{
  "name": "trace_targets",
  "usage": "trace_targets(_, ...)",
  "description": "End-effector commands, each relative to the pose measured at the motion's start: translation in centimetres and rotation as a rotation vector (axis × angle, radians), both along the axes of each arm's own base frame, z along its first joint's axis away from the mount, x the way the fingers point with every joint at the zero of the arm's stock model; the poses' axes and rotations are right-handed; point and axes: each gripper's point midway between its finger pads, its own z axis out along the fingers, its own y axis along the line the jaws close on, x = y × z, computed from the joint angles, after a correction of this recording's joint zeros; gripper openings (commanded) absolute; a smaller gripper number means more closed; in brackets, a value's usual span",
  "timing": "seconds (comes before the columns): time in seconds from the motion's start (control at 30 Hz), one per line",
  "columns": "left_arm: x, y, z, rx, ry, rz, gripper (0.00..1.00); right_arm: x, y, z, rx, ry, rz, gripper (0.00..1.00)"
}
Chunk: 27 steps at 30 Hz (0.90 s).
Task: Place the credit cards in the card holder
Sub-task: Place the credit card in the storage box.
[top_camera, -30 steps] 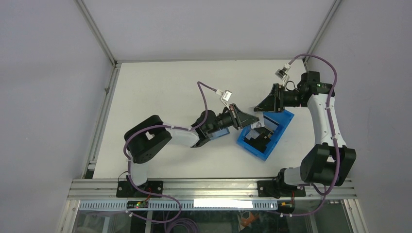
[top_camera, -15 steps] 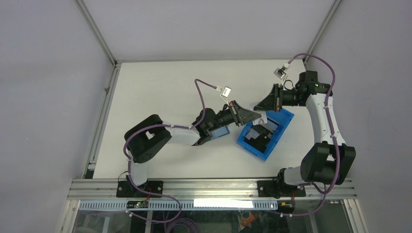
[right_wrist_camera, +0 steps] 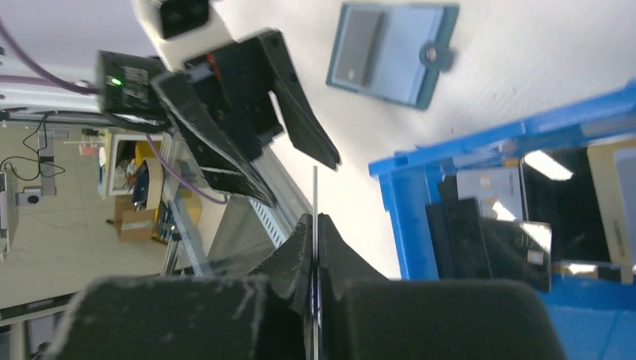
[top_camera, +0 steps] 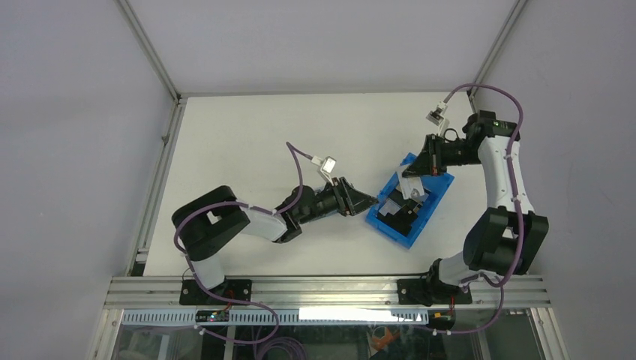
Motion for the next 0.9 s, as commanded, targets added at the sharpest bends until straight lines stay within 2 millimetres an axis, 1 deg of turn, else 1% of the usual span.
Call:
trace_targets(0.0,0.1,1.9,4.1,-0.035,-0.125,0.049,0.62,-1.8,-1.8,-3.2,-0.101,0.117,0.06,0.0)
trace_targets(0.07,-0.2,1.8,3.4,0.021,-0.112,0.028,0.62,-1.7,-2.5,-4.8,-0.122,0.168,0.039,0.0)
trace_targets(0.1,-0.4,1.7,2.6,0.062,-0.094,0.014,0.62,-1.6,-2.8,-5.4,-0.136,0.186,0.023,0.0)
trace_targets(0.13,-0.4,1.5,2.6,0.08,-0.089,0.003,0.62,-1.5,-3.2,-6.1,-0.149,0.201,0.011,0.0)
trace_targets(0.23,-0.6,1.1,2.0,0.122,-0.062,-0.021,0.62,-1.3,-3.4,-7.3,-0.155,0.239,0.008,0.01)
trace_targets(0.33,-0.6,0.6,1.7,0.146,-0.043,-0.043,0.62,-1.0,-3.6,-8.2,-0.157,0.266,0.015,0.03)
trace_targets(0.47,-0.5,-0.2,1.0,0.156,0.002,-0.059,0.61,0.0,-4.0,-9.5,-0.174,0.279,0.002,0.06)
trace_targets(0.63,-0.5,-0.5,-1.0,0.19,0.061,-0.064,0.6,0.9,-4.3,-10.9,-0.194,0.28,-0.008,0.08)
trace_targets(0.73,-0.5,-0.5,-1.7,0.204,0.08,-0.064,0.59,1.1,-4.2,-11.3,-0.191,0.282,-0.005,0.1)
trace_targets(0.87,-0.5,-0.6,-1.9,0.21,0.082,-0.066,0.59,1.2,-3.9,-11.7,-0.176,0.297,-0.006,0.11)
